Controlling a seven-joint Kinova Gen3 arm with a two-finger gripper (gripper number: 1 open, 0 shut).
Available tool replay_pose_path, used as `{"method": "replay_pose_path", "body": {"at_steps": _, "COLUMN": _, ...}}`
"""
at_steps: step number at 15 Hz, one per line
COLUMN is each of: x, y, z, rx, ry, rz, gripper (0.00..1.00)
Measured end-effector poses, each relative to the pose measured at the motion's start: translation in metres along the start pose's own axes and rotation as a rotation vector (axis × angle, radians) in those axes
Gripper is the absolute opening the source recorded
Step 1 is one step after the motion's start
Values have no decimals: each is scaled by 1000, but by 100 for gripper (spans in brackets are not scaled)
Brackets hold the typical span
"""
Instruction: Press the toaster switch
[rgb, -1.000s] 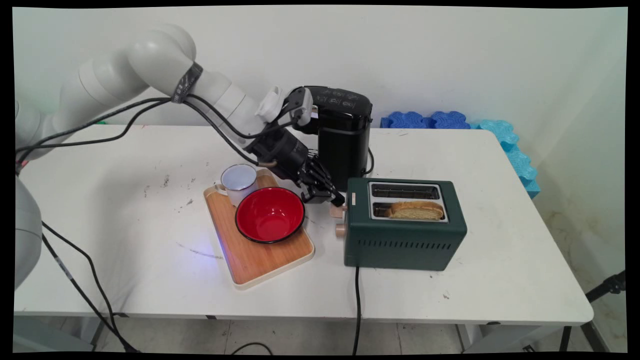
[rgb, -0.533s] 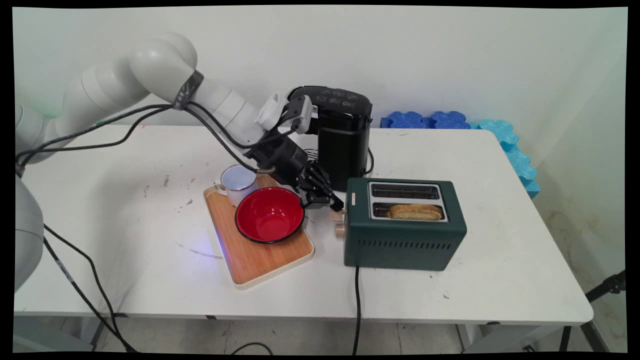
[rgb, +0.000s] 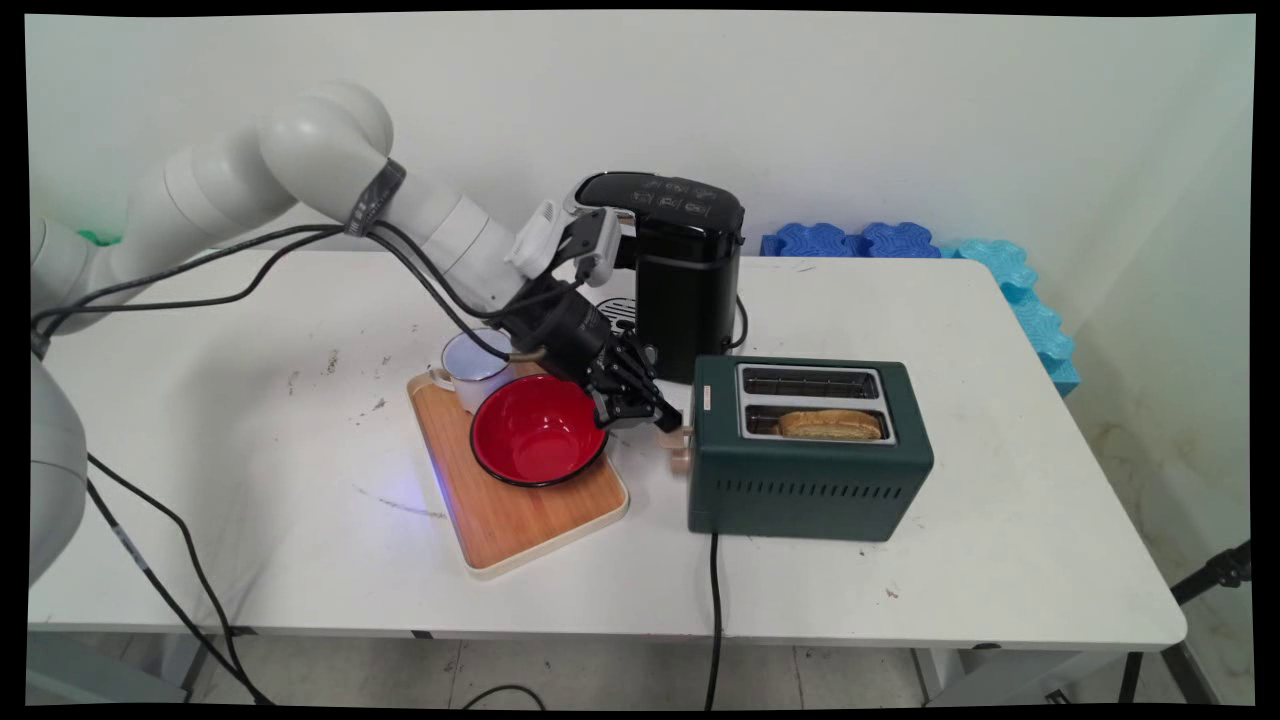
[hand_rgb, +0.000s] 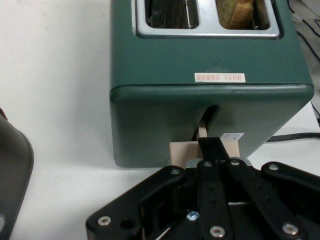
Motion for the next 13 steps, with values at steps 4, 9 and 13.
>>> {"method": "replay_pose_path", "body": {"at_steps": 4, "x": -2, "y": 0, "z": 4, "rx": 9, "ry": 4, "rz": 4, "gripper": 0}}
{"method": "replay_pose_path", "body": {"at_steps": 9, "x": -5, "y": 2, "z": 8, "rx": 13, "ry": 7, "rz": 2, "gripper": 0}}
{"method": "replay_pose_path", "body": {"at_steps": 13, "x": -7, "y": 4, "z": 9, "rx": 14, "ry": 9, "rz": -1, "gripper": 0}}
